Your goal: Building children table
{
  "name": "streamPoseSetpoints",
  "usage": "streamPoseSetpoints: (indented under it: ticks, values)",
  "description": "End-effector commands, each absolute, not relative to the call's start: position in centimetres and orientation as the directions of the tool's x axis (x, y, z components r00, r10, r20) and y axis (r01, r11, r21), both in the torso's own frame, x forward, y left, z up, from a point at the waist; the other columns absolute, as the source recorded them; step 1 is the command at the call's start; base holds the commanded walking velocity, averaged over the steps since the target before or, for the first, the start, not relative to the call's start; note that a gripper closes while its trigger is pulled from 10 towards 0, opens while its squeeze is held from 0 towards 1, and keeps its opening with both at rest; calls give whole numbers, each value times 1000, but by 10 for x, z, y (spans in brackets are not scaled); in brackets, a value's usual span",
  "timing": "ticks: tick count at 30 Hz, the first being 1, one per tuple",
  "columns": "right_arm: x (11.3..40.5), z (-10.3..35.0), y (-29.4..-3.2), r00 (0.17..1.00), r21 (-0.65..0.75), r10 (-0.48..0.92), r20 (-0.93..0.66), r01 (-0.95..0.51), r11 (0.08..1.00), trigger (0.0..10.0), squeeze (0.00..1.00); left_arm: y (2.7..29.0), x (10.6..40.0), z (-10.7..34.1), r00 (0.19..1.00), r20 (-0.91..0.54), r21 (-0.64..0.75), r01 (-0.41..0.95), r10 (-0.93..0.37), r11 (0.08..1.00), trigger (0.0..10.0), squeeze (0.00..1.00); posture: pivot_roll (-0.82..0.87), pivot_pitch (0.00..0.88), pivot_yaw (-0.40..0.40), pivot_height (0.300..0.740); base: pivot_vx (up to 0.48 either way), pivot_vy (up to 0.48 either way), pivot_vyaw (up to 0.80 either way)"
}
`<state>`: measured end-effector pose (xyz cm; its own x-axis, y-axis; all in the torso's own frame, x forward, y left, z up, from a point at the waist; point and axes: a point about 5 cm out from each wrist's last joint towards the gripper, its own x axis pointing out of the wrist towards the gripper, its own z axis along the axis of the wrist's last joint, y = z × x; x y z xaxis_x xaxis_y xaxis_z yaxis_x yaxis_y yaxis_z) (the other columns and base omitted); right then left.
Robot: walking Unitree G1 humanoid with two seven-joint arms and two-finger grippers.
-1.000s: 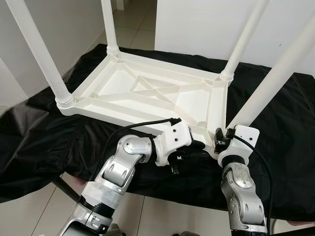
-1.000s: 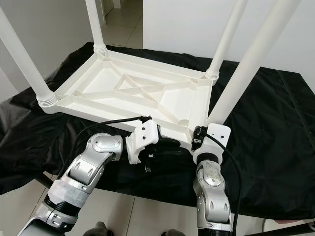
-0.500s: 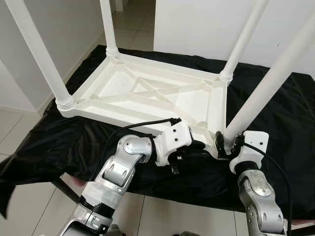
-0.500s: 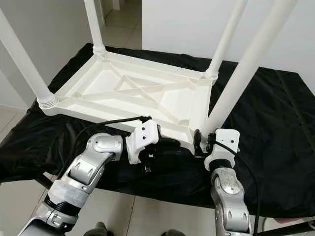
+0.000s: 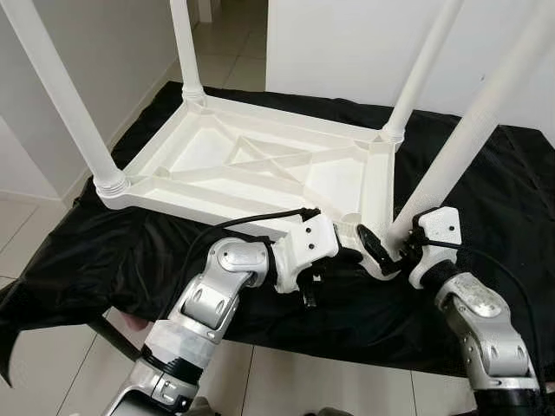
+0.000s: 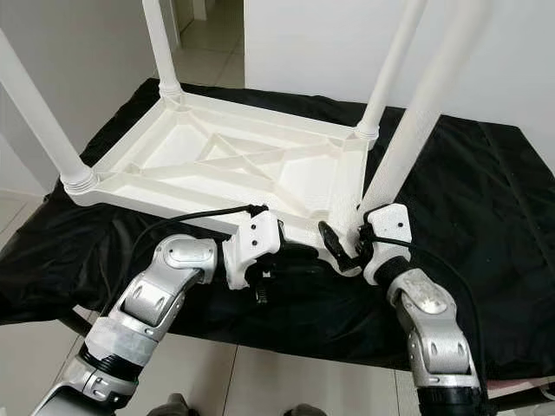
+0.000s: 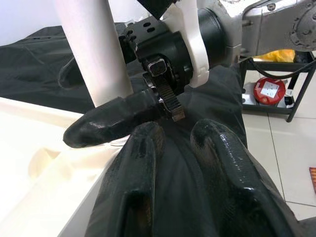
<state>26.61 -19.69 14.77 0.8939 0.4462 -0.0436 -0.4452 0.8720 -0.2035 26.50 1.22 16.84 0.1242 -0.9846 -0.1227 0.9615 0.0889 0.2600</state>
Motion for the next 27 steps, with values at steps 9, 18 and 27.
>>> streamPoseSetpoints:
  ticks: [9, 18, 27]
  values:
    - [260, 119, -197, 832, -150, 526, -176, -550, 821, 0, 0, 14, 271, 169, 237, -105, 269, 942, -966, 202, 10000, 0, -6, 0, -25, 740, 0, 0, 0]
    - [263, 118, -206, 881, -125, 450, -148, -468, 875, 10000, 0, 15, 271, 169, 232, -107, 270, 943, -967, 197, 10000, 0, -10, 0, -20, 740, 0, 0, 0]
    - [269, 117, -206, 961, -88, 254, -107, -263, 961, 10000, 0, 16, 270, 169, 231, -111, 270, 943, -967, 194, 10000, 0, -9, 0, -17, 740, 0, 0, 0]
